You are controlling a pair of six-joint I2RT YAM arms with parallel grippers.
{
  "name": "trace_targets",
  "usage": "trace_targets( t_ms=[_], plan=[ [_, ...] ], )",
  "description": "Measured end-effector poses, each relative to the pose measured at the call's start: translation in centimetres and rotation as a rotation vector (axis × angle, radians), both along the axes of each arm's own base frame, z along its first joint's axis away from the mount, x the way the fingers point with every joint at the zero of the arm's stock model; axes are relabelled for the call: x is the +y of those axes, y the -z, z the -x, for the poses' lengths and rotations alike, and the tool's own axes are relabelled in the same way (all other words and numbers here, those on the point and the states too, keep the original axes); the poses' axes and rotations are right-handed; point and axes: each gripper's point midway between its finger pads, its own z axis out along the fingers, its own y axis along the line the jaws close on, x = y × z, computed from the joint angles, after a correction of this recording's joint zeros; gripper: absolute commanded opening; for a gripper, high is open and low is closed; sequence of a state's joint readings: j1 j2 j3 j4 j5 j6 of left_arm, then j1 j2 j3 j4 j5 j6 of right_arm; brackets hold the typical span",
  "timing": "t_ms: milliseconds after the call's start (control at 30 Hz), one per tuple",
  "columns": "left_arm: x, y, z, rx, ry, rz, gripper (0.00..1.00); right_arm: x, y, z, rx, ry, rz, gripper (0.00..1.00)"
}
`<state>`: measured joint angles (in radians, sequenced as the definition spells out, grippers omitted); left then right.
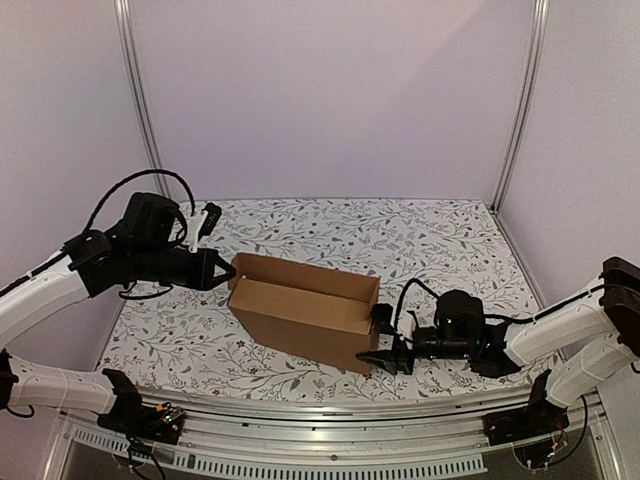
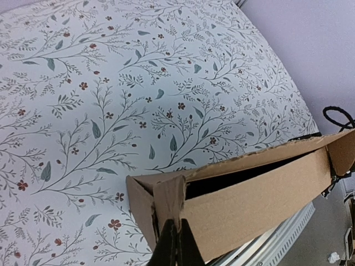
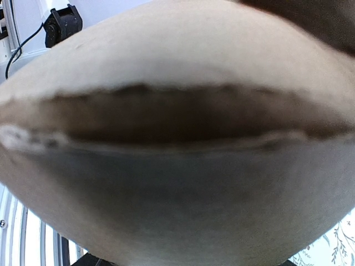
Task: Fold the paper box
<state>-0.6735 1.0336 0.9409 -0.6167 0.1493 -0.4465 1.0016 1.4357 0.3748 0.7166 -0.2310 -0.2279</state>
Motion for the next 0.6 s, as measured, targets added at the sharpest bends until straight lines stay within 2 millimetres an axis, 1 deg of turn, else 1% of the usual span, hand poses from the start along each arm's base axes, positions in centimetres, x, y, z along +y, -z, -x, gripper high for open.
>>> trace_targets(
  t_ms=[200, 400, 500, 600],
  plan=[
    [0.1, 0.7, 0.5, -0.002, -0.037, 0.007, 0.00, 0.0, 0.0, 0.0, 0.003, 0.010, -0.001, 0.30],
    [0.5, 2.4, 1.1, 0.025, -0.071, -0.022, 0.00, 0.1, -0.2, -0.2, 0.013, 0.021, -0.006, 0.31],
    [0.6, 3.1, 1.4, 0.035, -0.080, -0.044, 0.00, 0.2, -0.1, -0.2, 0.023, 0.023, -0.007, 0.34],
    [0.6, 3.1, 1.5, 0.028, -0.087, -0.055, 0.00, 0.2, -0.2, -0.2, 0.025, 0.024, -0.008, 0.39]
  ],
)
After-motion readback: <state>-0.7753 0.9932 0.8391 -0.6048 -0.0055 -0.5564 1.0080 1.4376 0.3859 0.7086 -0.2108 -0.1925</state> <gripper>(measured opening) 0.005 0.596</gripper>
